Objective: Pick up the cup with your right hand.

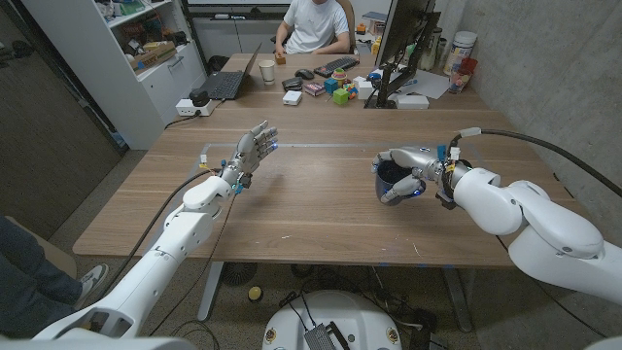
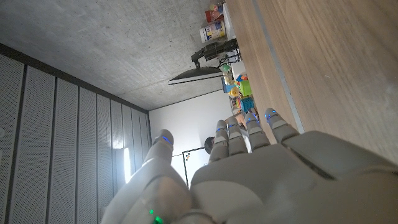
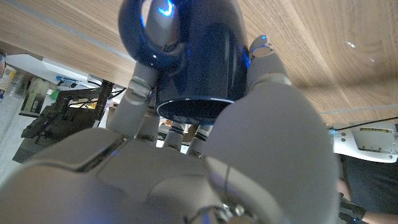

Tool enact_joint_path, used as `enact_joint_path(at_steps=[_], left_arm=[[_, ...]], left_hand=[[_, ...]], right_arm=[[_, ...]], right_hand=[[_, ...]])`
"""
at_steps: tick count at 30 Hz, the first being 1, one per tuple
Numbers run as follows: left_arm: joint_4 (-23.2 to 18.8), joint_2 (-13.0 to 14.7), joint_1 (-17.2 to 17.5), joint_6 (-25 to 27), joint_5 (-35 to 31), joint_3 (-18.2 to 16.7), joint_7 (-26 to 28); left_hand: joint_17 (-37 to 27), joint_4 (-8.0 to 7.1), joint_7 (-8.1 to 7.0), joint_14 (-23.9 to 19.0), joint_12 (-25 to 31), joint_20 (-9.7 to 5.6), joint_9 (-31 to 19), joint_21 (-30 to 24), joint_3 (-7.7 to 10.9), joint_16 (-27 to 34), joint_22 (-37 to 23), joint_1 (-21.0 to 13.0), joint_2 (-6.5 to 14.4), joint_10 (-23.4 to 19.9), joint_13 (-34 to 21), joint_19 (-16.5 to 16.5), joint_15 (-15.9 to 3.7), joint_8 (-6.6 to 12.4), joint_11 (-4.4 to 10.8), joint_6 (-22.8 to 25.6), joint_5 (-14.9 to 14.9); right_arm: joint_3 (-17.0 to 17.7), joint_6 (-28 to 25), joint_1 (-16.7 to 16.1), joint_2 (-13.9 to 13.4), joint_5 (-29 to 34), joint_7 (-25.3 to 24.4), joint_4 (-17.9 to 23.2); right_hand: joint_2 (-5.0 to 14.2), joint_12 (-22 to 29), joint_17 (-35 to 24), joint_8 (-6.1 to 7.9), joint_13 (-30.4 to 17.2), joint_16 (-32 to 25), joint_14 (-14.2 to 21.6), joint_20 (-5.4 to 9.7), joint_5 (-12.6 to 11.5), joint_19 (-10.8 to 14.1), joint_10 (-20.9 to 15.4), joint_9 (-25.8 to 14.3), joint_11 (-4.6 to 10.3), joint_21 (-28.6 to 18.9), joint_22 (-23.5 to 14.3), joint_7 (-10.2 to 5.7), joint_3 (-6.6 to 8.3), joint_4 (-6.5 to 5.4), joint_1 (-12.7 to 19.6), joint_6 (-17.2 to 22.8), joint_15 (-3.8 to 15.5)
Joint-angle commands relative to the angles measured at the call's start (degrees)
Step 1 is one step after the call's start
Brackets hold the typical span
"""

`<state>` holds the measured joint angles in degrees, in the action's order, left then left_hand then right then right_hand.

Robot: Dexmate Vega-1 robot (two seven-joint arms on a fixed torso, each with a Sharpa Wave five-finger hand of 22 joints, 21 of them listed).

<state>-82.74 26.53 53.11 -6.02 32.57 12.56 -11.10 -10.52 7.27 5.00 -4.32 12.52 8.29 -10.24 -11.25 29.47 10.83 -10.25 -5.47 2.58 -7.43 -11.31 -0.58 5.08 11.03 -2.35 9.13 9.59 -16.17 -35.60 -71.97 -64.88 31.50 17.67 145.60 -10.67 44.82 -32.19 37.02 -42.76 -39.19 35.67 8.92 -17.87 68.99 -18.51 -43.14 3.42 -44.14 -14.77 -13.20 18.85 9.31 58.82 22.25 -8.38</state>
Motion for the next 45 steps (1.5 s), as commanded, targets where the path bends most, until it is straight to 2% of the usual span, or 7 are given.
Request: enact_joint_path(at_steps=[1, 14, 25, 31, 38, 41, 45], left_arm=[[0.9, -0.3, -0.4, -0.6, -0.1, 0.3, -0.8], [1.2, -0.5, -0.3, -1.0, -0.2, 0.3, -0.9], [0.9, -0.7, -0.3, -1.1, -0.2, 0.4, -0.7], [0.5, -0.7, -0.5, -1.0, -0.5, 0.6, -0.4], [-1.7, -0.1, -0.3, -0.4, -2.1, 1.3, 1.6], [-1.5, 0.3, -1.4, -0.2, -2.9, 2.0, 1.3], [0.6, -0.1, -3.2, -0.7, -2.4, 2.4, -0.5]], left_hand=[[-0.2, 0.01, -0.14, -0.1, 0.0, 0.34, -0.3, -0.3, 0.57, 0.2, -0.3, -0.1, 0.4, 0.0, -0.2, -0.1, 0.43, 0.1, 0.29, 0.5, 0.3], [-0.2, 0.04, -0.08, -0.1, -0.1, 0.37, -0.3, -0.3, 0.6, 0.2, -0.3, -0.1, 0.4, 0.0, -0.2, -0.1, 0.47, 0.07, 0.29, 0.6, 0.3], [-0.2, 0.05, -0.14, -0.1, -0.1, 0.38, -0.3, -0.4, 0.63, 0.2, -0.3, -0.1, 0.4, 0.1, -0.2, -0.1, 0.43, 0.03, 0.19, 0.5, 0.3], [-0.2, 0.06, -0.13, 0.0, -0.1, 0.32, -0.3, -0.3, 0.65, 0.2, -0.3, -0.1, 0.4, 0.0, -0.2, 0.0, 0.41, 0.02, 0.28, 0.5, 0.3], [-0.2, 0.07, -0.14, -0.1, 0.0, 0.36, -0.3, -0.3, 0.67, 0.2, -0.3, -0.1, 0.4, -0.1, -0.3, 0.0, 0.43, 0.03, 0.36, 0.6, 0.3], [-0.2, 0.07, -0.13, -0.1, -0.1, 0.34, -0.3, -0.3, 0.67, 0.2, -0.3, -0.1, 0.4, -0.1, -0.3, 0.0, 0.4, 0.04, 0.33, 0.6, 0.3], [-0.2, 0.08, -0.13, -0.1, -0.1, 0.27, -0.3, -0.3, 0.68, 0.2, -0.3, -0.1, 0.4, -0.1, -0.3, 0.0, 0.4, 0.03, 0.35, 0.6, 0.3]], right_arm=[[2.8, -2.0, 2.7, -1.8, -1.4, 4.5, 3.9], [7.4, -3.5, 5.3, -3.2, -8.4, 8.4, 5.8], [10.4, -6.3, 7.0, -7.1, -11.9, 9.6, 8.1], [14.1, -6.9, 5.7, -8.9, -13.9, 9.7, 8.8], [21.0, -2.7, 1.0, -8.5, -15.9, 10.6, 7.4], [20.8, -2.1, 1.7, -8.7, -16.4, 11.1, 7.1], [16.9, -4.8, 5.0, -8.3, -16.9, 9.9, 7.8]], right_hand=[[18.49, 2.5, -28.9, 0.11, -16.3, 0.0, 12.7, 3.56, 0.3, -4.2, -1.2, -0.3, 0.45, -0.8, -0.2, 6.32, 3.54, -0.76, 17.2, 6.6, 21.25], [18.5, 2.3, -31.1, 0.1, -16.6, 0.1, 13.5, 3.57, 0.7, -4.7, -1.9, -0.8, 0.47, -2.3, -0.1, 6.62, 3.66, -0.5, 17.5, 6.7, 21.25], [18.8, 2.0, -32.5, -0.32, -16.5, 0.1, 14.5, 3.51, 0.9, -5.3, -2.8, -0.4, 0.13, -3.4, 0.1, 6.85, 3.68, -0.82, 17.2, 6.9, 21.2], [18.85, 2.0, -33.1, -0.25, -16.7, 0.2, 14.8, 3.51, 0.9, -5.4, -3.2, -0.5, 0.28, -3.8, 0.2, 6.95, 3.69, -0.89, 17.0, 7.2, 21.17], [18.87, 2.0, -33.6, -0.11, -17.0, 0.4, 15.0, 3.52, 1.0, -5.7, -3.5, -1.0, 0.41, -4.4, 0.3, 7.0, 3.71, -0.89, 16.9, 7.3, 21.21], [18.9, 2.0, -33.9, -0.15, -17.1, 0.4, 15.3, 3.53, 1.0, -5.8, -3.8, -1.0, 0.3, -4.7, 0.4, 6.93, 3.67, -0.92, 16.8, 7.4, 21.19], [18.83, 1.9, -34.1, -0.16, -17.2, 0.3, 15.6, 3.54, 1.1, -5.9, -3.7, -1.0, 0.14, -5.0, 0.5, 7.0, 3.54, -0.9, 16.7, 7.5, 21.2]])
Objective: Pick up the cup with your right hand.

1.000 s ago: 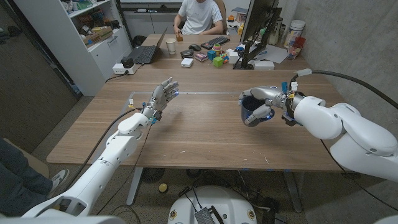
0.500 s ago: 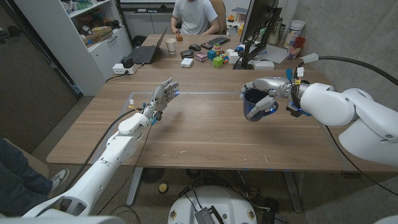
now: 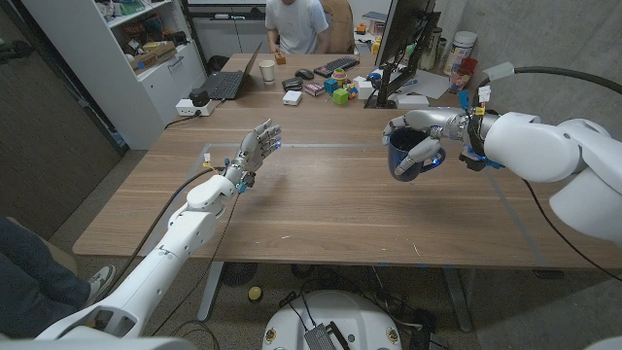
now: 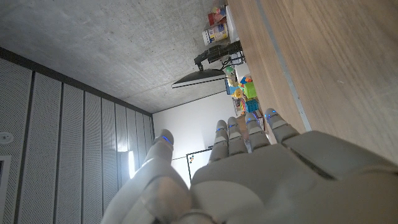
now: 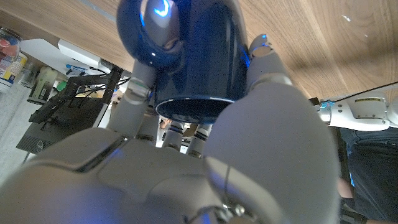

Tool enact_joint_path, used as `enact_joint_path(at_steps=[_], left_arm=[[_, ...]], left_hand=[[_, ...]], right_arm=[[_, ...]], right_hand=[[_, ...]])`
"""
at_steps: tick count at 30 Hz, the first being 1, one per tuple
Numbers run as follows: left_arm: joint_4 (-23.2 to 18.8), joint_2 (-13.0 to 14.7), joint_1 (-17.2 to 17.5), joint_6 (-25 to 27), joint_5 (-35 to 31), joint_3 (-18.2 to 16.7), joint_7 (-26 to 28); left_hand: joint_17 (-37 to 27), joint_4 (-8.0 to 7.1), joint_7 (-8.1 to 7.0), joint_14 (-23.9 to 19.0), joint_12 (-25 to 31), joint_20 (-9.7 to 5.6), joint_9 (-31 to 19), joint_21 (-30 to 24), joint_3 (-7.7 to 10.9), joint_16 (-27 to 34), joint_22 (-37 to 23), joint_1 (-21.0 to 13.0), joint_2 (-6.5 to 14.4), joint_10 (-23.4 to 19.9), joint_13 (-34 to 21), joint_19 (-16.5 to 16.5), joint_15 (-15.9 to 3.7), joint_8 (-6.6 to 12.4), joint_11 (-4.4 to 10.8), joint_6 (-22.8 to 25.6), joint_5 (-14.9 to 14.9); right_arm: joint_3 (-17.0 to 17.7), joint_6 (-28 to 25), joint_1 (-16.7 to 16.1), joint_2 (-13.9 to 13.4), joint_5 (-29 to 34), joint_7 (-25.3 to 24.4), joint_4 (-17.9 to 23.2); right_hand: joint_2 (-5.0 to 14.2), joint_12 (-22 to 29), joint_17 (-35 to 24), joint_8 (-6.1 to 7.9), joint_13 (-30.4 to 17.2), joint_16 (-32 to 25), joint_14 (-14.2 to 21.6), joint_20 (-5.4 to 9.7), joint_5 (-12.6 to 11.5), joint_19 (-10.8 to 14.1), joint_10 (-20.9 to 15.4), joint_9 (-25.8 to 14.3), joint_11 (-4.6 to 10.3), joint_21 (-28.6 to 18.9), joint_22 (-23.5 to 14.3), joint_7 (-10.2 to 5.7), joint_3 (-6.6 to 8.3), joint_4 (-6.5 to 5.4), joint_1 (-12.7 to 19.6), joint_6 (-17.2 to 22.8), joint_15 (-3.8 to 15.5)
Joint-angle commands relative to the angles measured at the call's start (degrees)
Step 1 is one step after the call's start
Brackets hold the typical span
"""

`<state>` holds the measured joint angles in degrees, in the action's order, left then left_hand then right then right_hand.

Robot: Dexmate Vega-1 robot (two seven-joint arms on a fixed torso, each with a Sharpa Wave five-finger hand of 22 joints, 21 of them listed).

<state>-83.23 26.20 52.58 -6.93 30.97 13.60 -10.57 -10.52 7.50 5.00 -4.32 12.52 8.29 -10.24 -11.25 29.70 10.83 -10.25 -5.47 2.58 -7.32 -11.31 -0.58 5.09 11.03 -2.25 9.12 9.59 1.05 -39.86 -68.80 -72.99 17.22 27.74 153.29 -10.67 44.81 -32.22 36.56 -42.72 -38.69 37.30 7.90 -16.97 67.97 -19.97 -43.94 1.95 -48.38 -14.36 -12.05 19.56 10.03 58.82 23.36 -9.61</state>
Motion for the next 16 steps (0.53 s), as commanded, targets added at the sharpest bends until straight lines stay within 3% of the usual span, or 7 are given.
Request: enact_joint_path(at_steps=[1, 9, 16], left_arm=[[1.8, 0.2, -3.1, 0.0, -0.6, 1.5, -1.8], [3.7, 0.9, -4.1, -0.2, -0.6, 1.3, -3.8], [5.3, 0.5, -4.6, -2.2, -0.7, 0.4, -3.9]], left_hand=[[-0.2, -0.15, -0.13, 0.0, -0.1, 0.29, -0.3, -0.3, 0.45, 0.2, -0.3, -0.1, 0.4, -0.2, -0.3, 0.0, 0.4, 0.03, 0.26, 0.6, 0.3], [-0.2, -0.13, -0.16, -0.1, -0.1, 0.23, -0.3, -0.3, 0.46, 0.2, -0.3, -0.1, 0.4, -0.2, -0.3, 0.1, 0.43, 0.0, 0.33, 0.5, 0.3], [-0.2, -0.12, -0.13, 0.0, -0.1, 0.16, -0.3, -0.3, 0.47, 0.2, -0.3, -0.2, 0.4, -0.1, -0.3, 0.0, 0.39, -0.01, 0.3, 0.5, 0.3]], right_arm=[[-1.7, -1.3, 2.8, -0.3, -2.5, -0.7, 0.3], [-9.4, -4.6, 7.8, -0.9, -2.3, -3.7, 1.0], [-15.7, -3.1, 13.8, -0.9, -1.8, -4.6, -1.1]], right_hand=[[18.83, 1.9, -34.1, 0.28, -17.2, -0.2, 14.0, 4.56, 0.2, -4.9, -2.4, -0.2, 1.61, -0.8, 0.1, 5.82, 2.81, -1.62, 16.7, 6.4, 22.41], [18.91, 1.8, -34.2, 0.23, -17.4, 0.0, 14.5, 4.59, 0.4, -5.3, -2.6, -0.3, 1.88, -1.4, 0.3, 5.85, 2.43, -1.78, 16.3, 6.6, 22.32], [19.06, 1.6, -34.3, 0.17, -17.6, 0.1, 14.7, 4.6, 0.5, -5.7, -2.6, -0.4, 1.83, -1.8, 0.4, 5.81, 2.22, -1.89, 16.1, 6.7, 22.25]])
